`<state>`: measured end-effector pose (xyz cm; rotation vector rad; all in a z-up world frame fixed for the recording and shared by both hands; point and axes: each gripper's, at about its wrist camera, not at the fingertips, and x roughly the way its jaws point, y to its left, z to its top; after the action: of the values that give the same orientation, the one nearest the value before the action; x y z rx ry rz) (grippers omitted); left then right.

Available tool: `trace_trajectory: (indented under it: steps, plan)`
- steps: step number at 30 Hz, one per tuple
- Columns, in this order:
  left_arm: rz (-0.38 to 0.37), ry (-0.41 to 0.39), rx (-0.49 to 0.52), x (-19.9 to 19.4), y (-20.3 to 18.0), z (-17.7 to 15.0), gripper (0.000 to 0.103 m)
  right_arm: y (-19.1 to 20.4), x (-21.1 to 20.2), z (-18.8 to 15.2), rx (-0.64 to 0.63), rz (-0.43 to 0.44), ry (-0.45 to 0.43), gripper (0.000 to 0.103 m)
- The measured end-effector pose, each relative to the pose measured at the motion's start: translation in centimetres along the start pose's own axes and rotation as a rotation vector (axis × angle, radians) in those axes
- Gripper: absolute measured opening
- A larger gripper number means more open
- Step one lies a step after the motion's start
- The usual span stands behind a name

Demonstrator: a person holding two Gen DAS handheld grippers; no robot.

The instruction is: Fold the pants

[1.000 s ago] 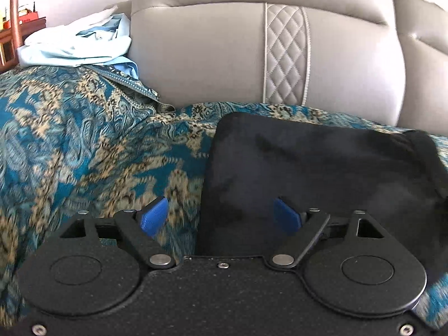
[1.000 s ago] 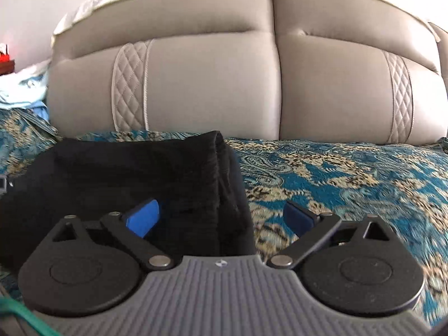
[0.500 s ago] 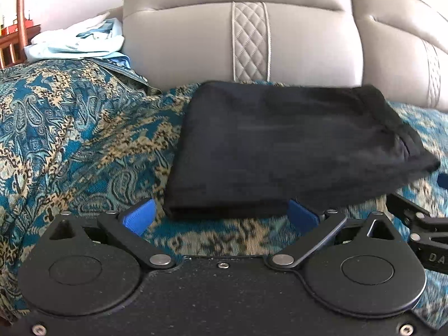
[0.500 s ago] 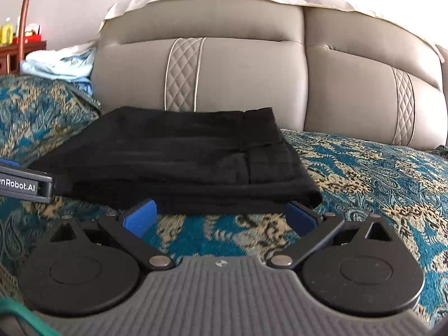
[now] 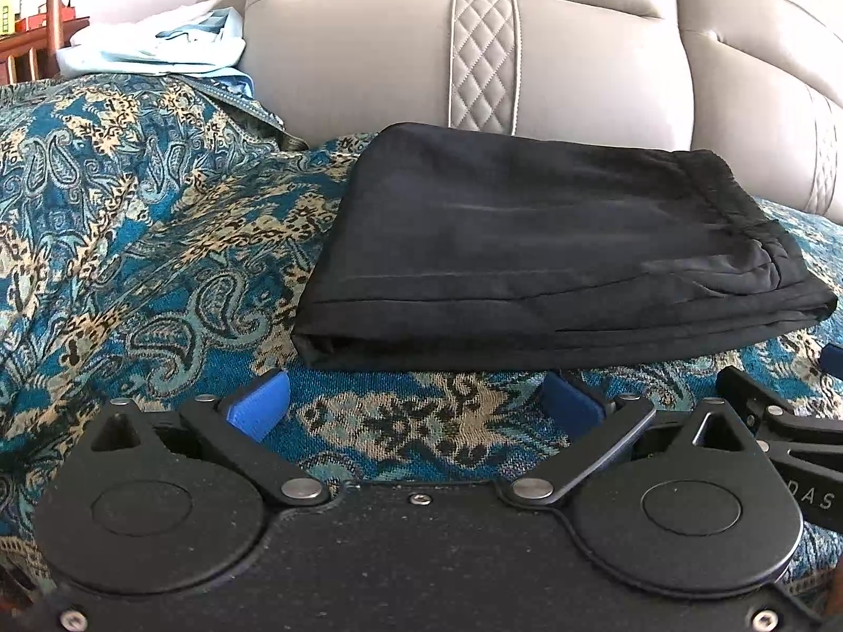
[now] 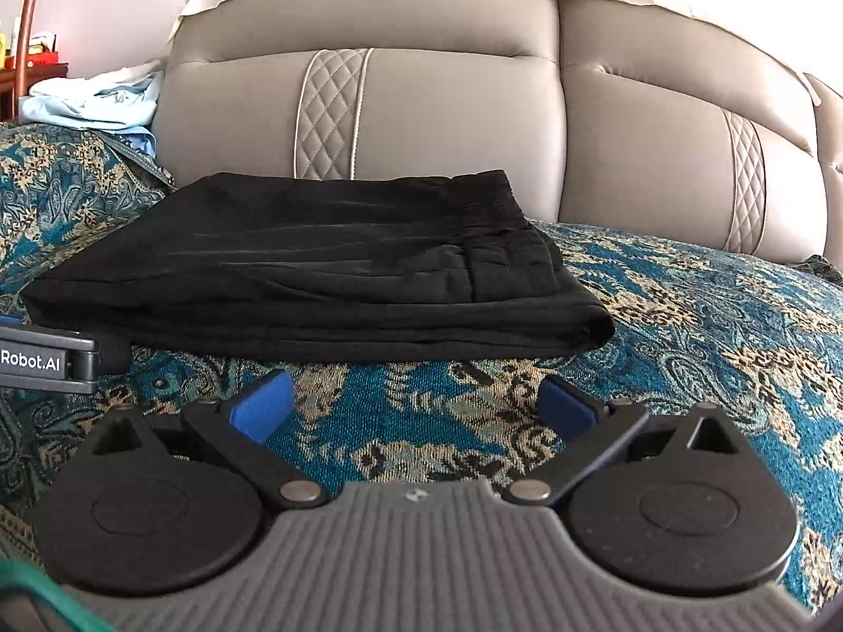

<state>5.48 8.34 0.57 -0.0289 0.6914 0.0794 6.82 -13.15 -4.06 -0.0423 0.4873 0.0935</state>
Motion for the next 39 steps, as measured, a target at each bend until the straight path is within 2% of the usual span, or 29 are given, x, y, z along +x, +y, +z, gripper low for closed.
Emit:
trace_trajectory:
  steps: [8, 39]
  plan:
    - [-0.014, 0.023, 0.001, 0.39, 0.26, 0.45, 0.103, -0.03, -0.02, -0.03, 0.002, 0.001, -0.002, 0.103]
    - [-0.028, 0.012, 0.008, 0.44, 0.3, 0.3, 0.103, -0.06, -0.01, -0.1, 0.007, 0.009, -0.012, 0.103]
